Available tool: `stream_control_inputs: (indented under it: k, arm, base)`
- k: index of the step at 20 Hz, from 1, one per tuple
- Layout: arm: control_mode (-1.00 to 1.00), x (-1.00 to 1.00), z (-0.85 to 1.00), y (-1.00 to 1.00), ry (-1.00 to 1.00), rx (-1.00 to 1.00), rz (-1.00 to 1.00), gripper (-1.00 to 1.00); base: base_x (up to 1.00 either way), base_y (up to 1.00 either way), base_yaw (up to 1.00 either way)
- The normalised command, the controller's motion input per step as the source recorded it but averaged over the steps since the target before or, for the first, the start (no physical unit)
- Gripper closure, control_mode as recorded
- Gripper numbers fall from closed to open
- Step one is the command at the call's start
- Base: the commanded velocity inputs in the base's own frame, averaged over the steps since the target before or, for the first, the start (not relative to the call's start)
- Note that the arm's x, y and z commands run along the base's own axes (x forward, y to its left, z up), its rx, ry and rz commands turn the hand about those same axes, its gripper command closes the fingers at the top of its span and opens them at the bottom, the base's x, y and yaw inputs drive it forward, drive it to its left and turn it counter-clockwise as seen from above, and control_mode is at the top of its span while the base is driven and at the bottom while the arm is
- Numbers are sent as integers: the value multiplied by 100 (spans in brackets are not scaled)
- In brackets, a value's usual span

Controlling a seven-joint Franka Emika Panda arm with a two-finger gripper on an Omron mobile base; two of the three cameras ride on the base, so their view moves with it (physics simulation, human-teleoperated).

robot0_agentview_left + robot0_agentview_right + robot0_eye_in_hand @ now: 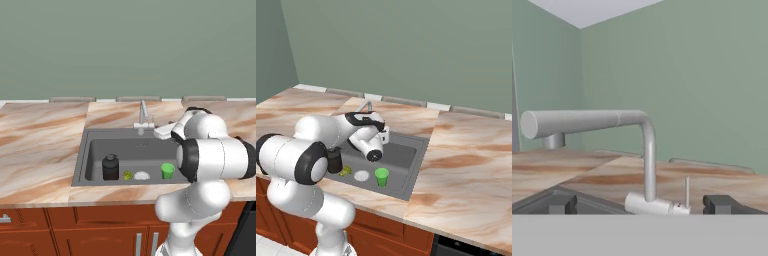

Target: Pick the jug and cup and place them in the sink. Then turn on the water.

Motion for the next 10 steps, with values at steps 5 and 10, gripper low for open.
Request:
stream_control_inputs:
  k: [5,10]
  arm:
    - [-100,18,0,0,0,0,0,-100]
    - [-100,17,0,-2,0,0,-1,-100]
  base:
    - [0,0,0]
    - [0,0,0]
